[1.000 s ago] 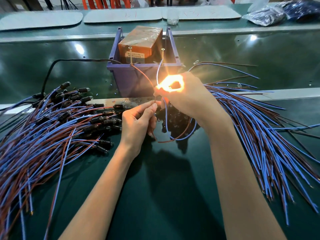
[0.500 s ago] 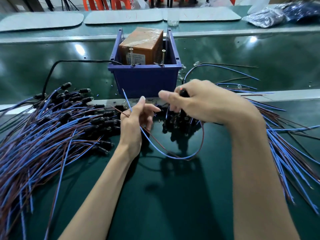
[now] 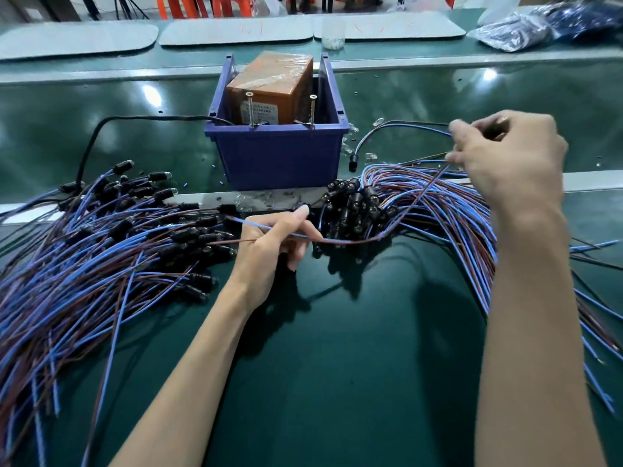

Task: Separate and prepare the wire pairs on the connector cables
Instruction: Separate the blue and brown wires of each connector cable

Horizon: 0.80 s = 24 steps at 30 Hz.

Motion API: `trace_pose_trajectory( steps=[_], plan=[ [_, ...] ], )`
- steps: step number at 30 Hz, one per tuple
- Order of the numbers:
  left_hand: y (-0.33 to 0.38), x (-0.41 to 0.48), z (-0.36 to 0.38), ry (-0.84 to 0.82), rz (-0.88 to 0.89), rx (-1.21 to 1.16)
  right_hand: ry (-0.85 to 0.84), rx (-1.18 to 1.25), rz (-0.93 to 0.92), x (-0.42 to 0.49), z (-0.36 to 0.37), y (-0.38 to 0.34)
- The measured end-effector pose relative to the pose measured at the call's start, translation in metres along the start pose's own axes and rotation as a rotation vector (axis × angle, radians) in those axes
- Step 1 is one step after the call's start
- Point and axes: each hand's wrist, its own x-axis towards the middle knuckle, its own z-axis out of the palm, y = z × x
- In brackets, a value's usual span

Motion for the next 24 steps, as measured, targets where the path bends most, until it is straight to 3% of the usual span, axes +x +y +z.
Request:
trace_pose_trajectory(
  steps=[7,13,15,19,21,24],
  plan=[
    [0.003,0.001,-0.002,-0.044,0.029,-0.020,0.434,0.000,-0.245,0.003,-0.007,-0.016],
    [0.002,0.001,0.000,-0.008,0.004,-0.011,0.502,-0.058,-0.469,-0.012,-0.001,-0.030],
    [0.002,0.002,0.000,-0.007,0.001,-0.007,0.265,-0.113,-0.514,-0.013,0.004,-0.031],
    [0.000,0.002,-0.001,-0.006,-0.006,0.009,-0.544,-0.440,-0.320,-0.020,0.020,-0.022],
    [0.000,0.002,-0.001,-0.004,-0.007,0.010,-0.703,-0.467,-0.277,-0.027,0.029,-0.023],
    [0.001,0.002,-0.001,-0.004,-0.003,0.005,-0.714,-0.437,-0.280,-0.026,0.036,-0.025]
  ],
)
